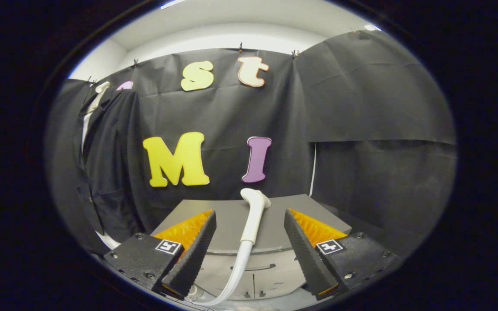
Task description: Iron the clothes twice with a garment steamer, once on the left side and once on the right side.
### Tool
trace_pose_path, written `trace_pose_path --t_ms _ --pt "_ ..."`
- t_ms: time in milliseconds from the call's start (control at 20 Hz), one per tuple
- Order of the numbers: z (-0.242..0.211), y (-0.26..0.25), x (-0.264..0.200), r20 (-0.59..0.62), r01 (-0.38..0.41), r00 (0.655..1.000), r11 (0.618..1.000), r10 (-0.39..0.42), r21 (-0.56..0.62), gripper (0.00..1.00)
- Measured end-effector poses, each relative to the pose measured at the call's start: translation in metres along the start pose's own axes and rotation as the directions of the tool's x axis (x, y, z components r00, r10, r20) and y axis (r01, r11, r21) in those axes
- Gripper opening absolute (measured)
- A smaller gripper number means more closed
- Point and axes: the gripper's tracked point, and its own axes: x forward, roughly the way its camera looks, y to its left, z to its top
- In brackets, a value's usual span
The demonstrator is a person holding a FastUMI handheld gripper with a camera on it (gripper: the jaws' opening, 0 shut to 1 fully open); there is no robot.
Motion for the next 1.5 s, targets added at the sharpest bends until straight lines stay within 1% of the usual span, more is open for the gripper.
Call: trace_pose_path --t_ms 250,500,650,850,950,1050,1100,1150,1200,1300,1500 --pt "-0.013 -0.015 0.067 -0.119 -0.016 0.993 0.999 0.02 0.033 0.99" --pt "-0.037 -0.013 0.123 -0.231 -0.06 0.971 0.997 0.068 0.043 0.99" --pt "-0.056 -0.011 0.154 -0.305 -0.079 0.948 0.996 0.085 0.035 0.99" --pt "-0.079 -0.012 0.181 -0.388 -0.103 0.913 0.992 0.124 0.075 0.98" --pt "-0.084 -0.01 0.191 -0.408 -0.12 0.901 0.988 0.148 0.093 0.94" --pt "-0.092 -0.003 0.193 -0.434 -0.146 0.881 0.981 0.189 0.131 0.89" --pt "-0.09 -0.002 0.195 -0.425 -0.149 0.885 0.981 0.19 0.127 0.82" --pt "-0.095 0.003 0.194 -0.444 -0.163 0.871 0.975 0.213 0.148 0.72" --pt "-0.094 0.003 0.195 -0.424 -0.162 0.881 0.976 0.209 0.144 0.63" --pt "-0.093 0.006 0.198 -0.421 -0.185 0.883 0.978 0.207 0.093 0.62" --pt "-0.092 0.009 0.198 -0.4 -0.203 0.888 0.974 0.228 0.104 0.61"
